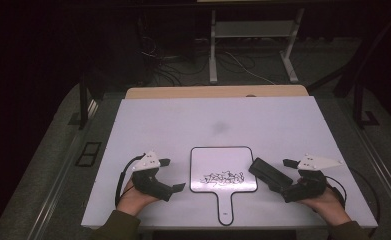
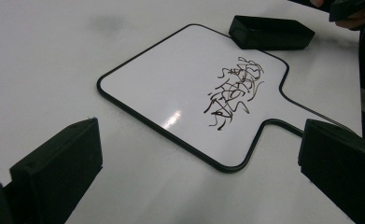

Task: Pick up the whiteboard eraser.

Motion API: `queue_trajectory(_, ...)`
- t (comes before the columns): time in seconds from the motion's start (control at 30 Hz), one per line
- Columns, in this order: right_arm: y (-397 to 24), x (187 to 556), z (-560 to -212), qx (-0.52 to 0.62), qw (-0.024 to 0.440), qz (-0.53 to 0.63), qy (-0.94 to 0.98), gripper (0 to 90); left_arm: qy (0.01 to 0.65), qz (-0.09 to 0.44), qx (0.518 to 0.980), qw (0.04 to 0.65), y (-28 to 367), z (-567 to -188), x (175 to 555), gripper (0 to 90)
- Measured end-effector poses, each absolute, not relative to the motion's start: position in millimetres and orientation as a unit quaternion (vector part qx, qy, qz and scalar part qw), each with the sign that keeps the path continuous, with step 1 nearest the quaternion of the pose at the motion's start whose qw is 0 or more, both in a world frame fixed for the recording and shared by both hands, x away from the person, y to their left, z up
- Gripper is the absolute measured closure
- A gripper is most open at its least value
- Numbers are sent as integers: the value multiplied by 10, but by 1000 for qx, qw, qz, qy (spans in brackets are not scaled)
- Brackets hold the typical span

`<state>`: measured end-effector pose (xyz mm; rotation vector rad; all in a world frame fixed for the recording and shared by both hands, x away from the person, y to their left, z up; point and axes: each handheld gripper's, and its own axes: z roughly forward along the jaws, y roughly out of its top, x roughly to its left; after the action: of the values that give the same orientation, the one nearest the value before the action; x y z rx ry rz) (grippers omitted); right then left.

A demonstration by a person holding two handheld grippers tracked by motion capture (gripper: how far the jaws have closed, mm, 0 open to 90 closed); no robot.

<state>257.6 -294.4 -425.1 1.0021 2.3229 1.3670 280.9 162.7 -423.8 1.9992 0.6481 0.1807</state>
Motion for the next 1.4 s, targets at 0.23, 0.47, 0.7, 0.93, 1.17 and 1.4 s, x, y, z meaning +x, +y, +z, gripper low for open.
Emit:
queue_trajectory(0.23,-2954,2570,-4239,341,135,469,803,0,267,75,824,495,1616,-4245,2801,0)
queue_trajectory(0.47,-2970,2569,-4203,339,138,471,803,0,270,73,822,496,1621,-4242,2798,0)
queue_trajectory(0.7,-2977,2577,-4160,339,127,478,800,0,268,72,822,497,1626,-4245,2769,0)
queue_trajectory(0.93,-2981,2588,-4158,341,127,478,800,0,269,71,823,495,1637,-4253,2771,0)
queue_trajectory(1.17,-3035,2644,-4152,350,123,475,798,0,269,71,824,495,1635,-4259,2774,0)
queue_trajectory(1.4,-3040,2675,-4138,346,119,469,804,0,269,69,824,495,1635,-4271,2778,0)
